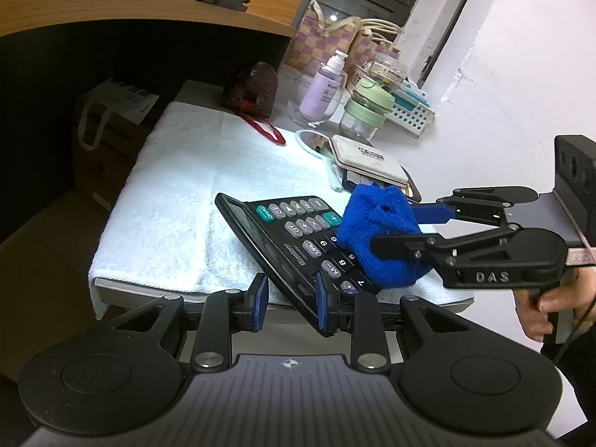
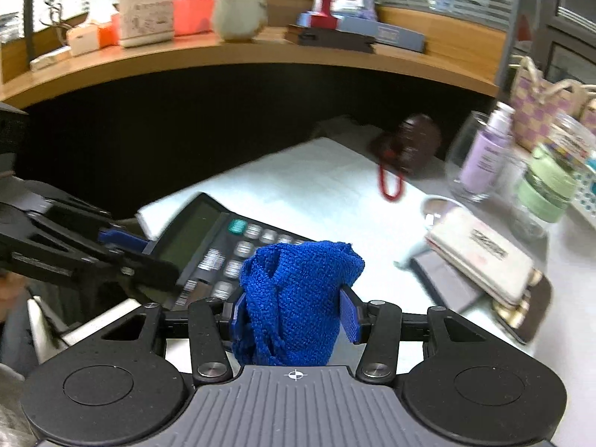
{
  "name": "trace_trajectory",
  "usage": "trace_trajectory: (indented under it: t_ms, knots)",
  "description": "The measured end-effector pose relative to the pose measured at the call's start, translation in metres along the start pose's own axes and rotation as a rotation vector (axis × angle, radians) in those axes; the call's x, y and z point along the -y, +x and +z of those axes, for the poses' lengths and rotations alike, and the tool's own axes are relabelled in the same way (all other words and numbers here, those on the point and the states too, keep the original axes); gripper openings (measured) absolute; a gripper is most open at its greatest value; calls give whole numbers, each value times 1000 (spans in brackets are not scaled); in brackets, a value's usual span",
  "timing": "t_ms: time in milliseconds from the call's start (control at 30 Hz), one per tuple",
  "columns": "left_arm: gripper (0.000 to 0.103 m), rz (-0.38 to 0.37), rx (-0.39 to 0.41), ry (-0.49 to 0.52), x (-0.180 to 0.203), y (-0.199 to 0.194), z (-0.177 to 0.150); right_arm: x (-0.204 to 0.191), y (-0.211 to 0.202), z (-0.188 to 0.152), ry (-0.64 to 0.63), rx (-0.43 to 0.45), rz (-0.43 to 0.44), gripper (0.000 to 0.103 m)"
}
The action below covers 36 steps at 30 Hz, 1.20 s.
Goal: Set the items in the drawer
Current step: 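Wipe the calculator keypad again with the right tool while the left tool holds it tilted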
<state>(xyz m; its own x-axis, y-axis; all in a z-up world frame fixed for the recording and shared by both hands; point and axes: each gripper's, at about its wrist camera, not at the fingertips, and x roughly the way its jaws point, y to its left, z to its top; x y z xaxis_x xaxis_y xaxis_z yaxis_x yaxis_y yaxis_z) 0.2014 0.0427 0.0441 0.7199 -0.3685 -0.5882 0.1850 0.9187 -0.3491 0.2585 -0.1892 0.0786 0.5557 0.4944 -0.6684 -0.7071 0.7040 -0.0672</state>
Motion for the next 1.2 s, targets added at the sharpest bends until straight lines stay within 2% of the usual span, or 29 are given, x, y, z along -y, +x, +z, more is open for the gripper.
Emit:
trace_trajectory:
  t_ms: [467,1200]
  knots:
    - [33,-13,-6,25,0,1,0,26,22,9,72,11,-68,52]
    - [33,-22,-13,33,-1,0,2,12,48,38,37,42,-10,53]
